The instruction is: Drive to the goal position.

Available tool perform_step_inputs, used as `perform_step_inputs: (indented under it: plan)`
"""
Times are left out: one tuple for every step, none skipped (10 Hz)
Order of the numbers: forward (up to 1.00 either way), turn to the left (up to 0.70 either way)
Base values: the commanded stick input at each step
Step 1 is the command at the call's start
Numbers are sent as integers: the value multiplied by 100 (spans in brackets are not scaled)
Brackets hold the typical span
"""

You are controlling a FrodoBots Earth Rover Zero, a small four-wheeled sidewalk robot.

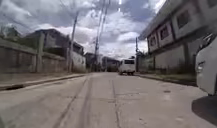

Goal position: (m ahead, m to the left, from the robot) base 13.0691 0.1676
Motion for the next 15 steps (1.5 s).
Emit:
perform_step_inputs:
  plan:
    - [50, -50]
    - [50, -50]
    - [50, -46]
    - [50, -37]
    - [50, -28]
    - [50, -19]
    - [50, -10]
    - [50, -2]
    - [50, 0]
    - [50, 0]
    - [50, 0]
    - [50, 0]
    - [50, 0]
    - [50, 0]
    - [50, 0]
